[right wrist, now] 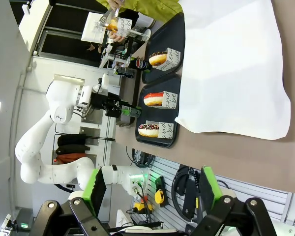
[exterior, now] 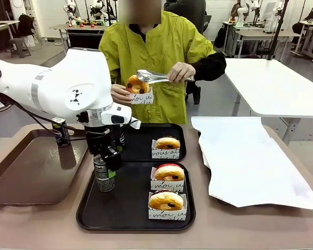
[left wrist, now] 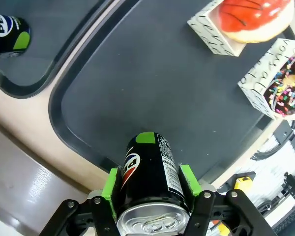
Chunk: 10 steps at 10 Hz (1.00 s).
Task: Set up donuts and drinks on trays.
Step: Pick up one Pepsi coke from the Handle tray and place it on the Flat Tray without a Pepsi coke.
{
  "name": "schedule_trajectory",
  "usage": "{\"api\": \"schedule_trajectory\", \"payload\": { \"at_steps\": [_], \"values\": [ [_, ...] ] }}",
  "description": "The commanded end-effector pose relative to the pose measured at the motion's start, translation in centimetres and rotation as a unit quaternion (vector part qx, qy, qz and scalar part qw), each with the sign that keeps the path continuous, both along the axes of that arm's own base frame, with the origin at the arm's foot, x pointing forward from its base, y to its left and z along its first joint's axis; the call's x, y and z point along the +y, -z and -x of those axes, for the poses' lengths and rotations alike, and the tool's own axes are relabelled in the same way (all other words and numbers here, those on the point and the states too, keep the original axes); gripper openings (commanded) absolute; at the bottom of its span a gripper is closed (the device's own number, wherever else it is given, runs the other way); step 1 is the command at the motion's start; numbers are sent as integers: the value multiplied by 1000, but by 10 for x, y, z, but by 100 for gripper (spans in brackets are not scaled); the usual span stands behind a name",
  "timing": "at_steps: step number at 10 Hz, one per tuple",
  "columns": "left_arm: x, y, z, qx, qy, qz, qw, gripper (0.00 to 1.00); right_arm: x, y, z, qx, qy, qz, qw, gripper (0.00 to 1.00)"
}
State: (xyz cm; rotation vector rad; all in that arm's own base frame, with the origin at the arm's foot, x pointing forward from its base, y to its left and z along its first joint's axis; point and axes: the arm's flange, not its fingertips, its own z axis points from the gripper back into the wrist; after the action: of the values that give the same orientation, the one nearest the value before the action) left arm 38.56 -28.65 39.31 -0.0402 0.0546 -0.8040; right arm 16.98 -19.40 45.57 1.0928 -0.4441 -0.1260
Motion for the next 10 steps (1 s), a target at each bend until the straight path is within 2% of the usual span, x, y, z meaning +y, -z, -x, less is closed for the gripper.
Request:
{"api": "schedule_trajectory", "payload": {
  "at_steps": [1, 3, 4, 7, 10],
  "values": [
    [-2, 3, -10, -10, -22, -9, 1000, 59, 0, 0, 0, -7, -4, -3, 1000, 100],
    [0, 11, -14, -14, -26, -14, 999, 59, 0, 0, 0, -7, -4, -3, 1000, 100],
    [1, 12, -14, -13, -24, -15, 1000, 100, 0, 0, 0, -7, -4, -3, 1000, 100],
    [0, 15, -13, -6, -23, -15, 1000, 100, 0, 0, 0, -7, -4, -3, 1000, 100],
    [-1, 1, -5, -14, -19, -9, 1000, 100, 0, 0, 0, -7, -4, -3, 1000, 100]
  ]
}}
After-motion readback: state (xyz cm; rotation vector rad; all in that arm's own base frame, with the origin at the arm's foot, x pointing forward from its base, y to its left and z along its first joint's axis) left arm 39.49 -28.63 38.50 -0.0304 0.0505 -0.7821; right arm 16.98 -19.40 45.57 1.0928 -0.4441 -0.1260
